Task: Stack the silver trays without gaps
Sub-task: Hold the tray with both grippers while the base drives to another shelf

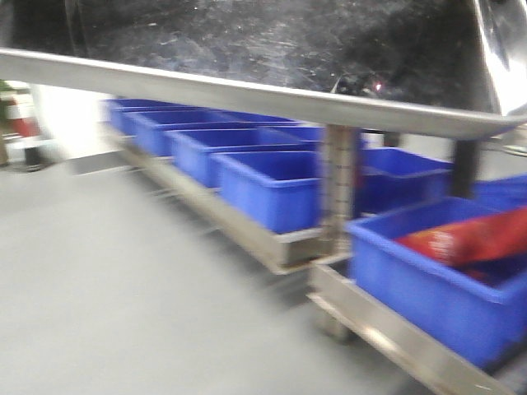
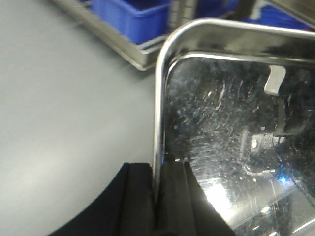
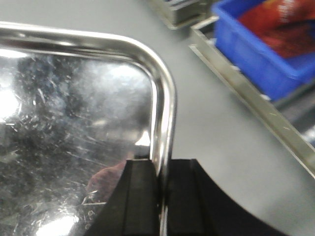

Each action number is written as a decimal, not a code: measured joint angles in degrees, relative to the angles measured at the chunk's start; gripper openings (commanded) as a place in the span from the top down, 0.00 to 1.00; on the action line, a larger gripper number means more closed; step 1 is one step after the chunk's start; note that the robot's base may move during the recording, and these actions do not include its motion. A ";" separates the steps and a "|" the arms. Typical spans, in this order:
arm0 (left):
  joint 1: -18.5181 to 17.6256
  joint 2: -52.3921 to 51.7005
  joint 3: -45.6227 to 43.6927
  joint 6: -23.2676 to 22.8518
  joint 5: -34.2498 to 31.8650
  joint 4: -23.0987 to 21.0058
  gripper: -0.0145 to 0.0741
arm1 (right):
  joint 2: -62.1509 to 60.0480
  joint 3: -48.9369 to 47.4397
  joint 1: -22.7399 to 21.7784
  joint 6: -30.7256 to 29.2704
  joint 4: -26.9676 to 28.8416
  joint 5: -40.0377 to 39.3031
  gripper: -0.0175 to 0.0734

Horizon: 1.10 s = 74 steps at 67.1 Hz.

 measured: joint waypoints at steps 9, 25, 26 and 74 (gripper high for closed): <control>0.00 0.00 0.00 0.00 0.00 0.00 0.85 | 0.00 0.00 0.00 0.00 0.00 0.00 0.81; 0.00 0.00 0.00 0.00 0.00 0.00 0.85 | 0.00 0.00 0.00 0.00 0.00 0.00 0.81; 0.00 0.00 0.00 0.00 0.00 0.00 0.85 | 0.00 0.00 0.00 0.00 0.00 0.00 0.81; 0.00 -0.09 0.00 0.00 0.00 0.00 0.85 | 0.00 0.00 0.03 0.00 0.00 0.00 0.81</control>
